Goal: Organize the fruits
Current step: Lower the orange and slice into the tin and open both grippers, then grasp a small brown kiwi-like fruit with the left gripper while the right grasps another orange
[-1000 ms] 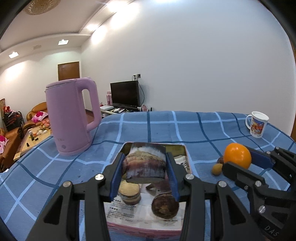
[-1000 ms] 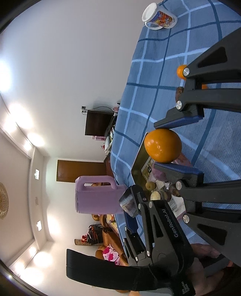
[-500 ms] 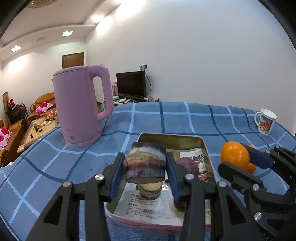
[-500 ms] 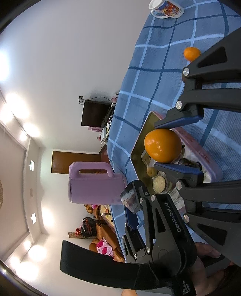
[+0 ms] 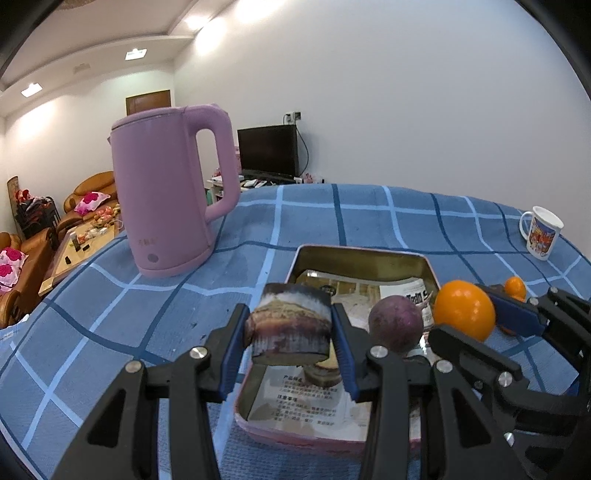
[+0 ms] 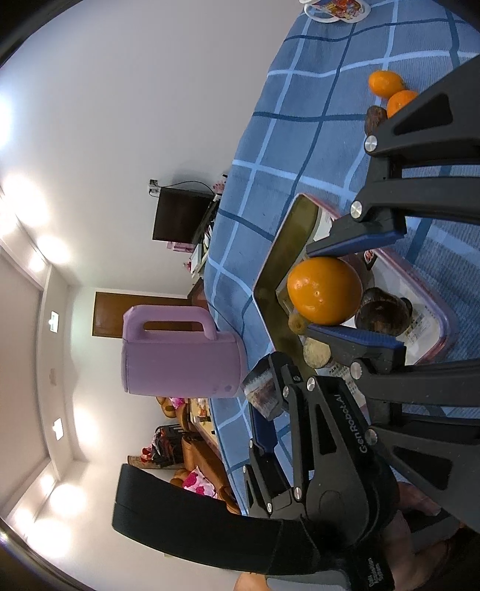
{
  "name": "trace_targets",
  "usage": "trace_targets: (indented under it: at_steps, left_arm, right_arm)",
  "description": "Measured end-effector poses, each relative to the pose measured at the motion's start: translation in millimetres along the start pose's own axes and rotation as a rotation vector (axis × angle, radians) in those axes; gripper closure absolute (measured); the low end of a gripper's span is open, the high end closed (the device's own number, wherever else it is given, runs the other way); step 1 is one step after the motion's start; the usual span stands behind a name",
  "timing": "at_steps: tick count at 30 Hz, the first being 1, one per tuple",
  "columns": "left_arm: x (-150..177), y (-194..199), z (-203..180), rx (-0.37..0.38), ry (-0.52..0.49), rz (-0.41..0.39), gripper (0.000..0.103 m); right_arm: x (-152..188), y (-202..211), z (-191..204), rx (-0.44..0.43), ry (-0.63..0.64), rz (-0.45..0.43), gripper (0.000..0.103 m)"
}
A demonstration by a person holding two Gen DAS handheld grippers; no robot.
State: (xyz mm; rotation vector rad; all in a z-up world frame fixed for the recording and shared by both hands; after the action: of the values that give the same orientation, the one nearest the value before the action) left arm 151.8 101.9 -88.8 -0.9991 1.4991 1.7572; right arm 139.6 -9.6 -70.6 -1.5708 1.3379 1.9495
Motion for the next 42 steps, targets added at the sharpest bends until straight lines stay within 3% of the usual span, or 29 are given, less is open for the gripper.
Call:
trace_targets:
  at_steps: [25,29,33,35,39,42]
  left_arm:
    - [21,-22,-1,0.012,-0.027,0.11,0.056]
    - [20,-19,3,-0.003,-0.025,0.096,0.043]
    - [16,-13,10,-0.003,0.013,0.086,0.022]
    - [11,-7,11,-0.001,0.021,0.069,0.014]
    - [-2,10,1,0.006,0.022,0.027,0.007]
    - [-9,22,-16,0.041,0.007,0.003,0.005]
  right_arm:
    - [19,-29,5,-0.074,-0.034,0.136,0.064]
    - [22,-32,6,-0.098,-0.049,0.156,0.063]
    - [21,-26,-2,-0.08,-0.075,0.129,0.044]
    - [19,-19,-8,-0.061,-0.075,0.109,0.042]
    - [13,9,-37,0.024,-0.088,0.072,0.042]
    - [18,27,-81,0.129,-0.148,0.088,0.042]
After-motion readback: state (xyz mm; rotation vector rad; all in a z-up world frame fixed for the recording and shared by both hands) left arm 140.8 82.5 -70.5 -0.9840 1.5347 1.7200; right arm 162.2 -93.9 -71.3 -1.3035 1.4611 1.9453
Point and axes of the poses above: each gripper's, at about its wrist camera, not at the fingertips, and y roughly against the way its jaws point, z to its left, x to its underside, the point moved 10 cm from there along -y, roughly the way its jaws point, and after that the axes turned 5 degrees about -x, right-handed, at the moved point
